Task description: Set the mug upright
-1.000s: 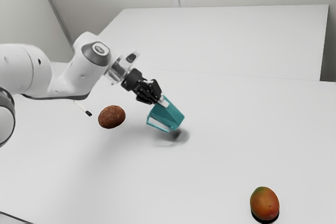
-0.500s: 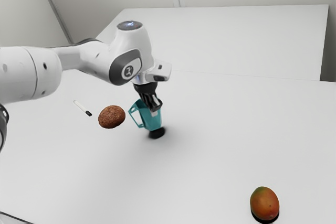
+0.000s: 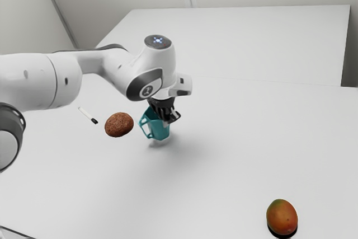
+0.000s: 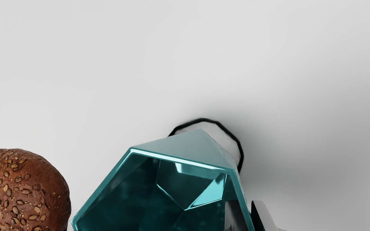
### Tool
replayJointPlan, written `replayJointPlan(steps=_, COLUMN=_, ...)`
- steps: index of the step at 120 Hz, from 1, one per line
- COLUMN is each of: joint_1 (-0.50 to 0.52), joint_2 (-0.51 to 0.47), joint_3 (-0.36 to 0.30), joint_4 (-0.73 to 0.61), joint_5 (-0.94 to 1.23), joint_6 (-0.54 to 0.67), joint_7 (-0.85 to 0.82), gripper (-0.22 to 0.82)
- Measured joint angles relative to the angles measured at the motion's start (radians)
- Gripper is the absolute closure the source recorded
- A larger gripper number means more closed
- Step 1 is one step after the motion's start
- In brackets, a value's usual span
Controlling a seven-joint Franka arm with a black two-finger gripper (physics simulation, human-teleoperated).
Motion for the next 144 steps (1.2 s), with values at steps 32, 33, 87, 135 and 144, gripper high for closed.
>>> replayJointPlan(steps=32, joint_1=0.002, joint_2=-0.028, joint_3=0.000, joint_4=-0.050, joint_5=-0.006, joint_6=0.003, joint_7=-0.108, gripper=0.78)
replayJointPlan(steps=33, joint_1=0.002, joint_2=-0.028, joint_3=0.000, joint_4=-0.051, joint_5=-0.007, joint_6=0.003, joint_7=-0.111, gripper=0.78)
replayJointPlan(steps=87, joint_1=0.002, joint_2=-0.030, joint_3=0.000, joint_4=-0.057, joint_5=-0.054, joint_6=0.011, joint_7=-0.229, gripper=0.78)
replayJointPlan(steps=135, joint_1=0.002, joint_2=-0.039, joint_3=0.000, joint_4=-0.063, joint_5=-0.120, joint_6=0.010, joint_7=-0.289, gripper=0.41)
replayJointPlan(steps=144, joint_1=0.002, joint_2=-0.070, joint_3=0.001, joint_4=-0.070, joint_5=-0.124, joint_6=0.007, joint_7=-0.297, gripper=0.31)
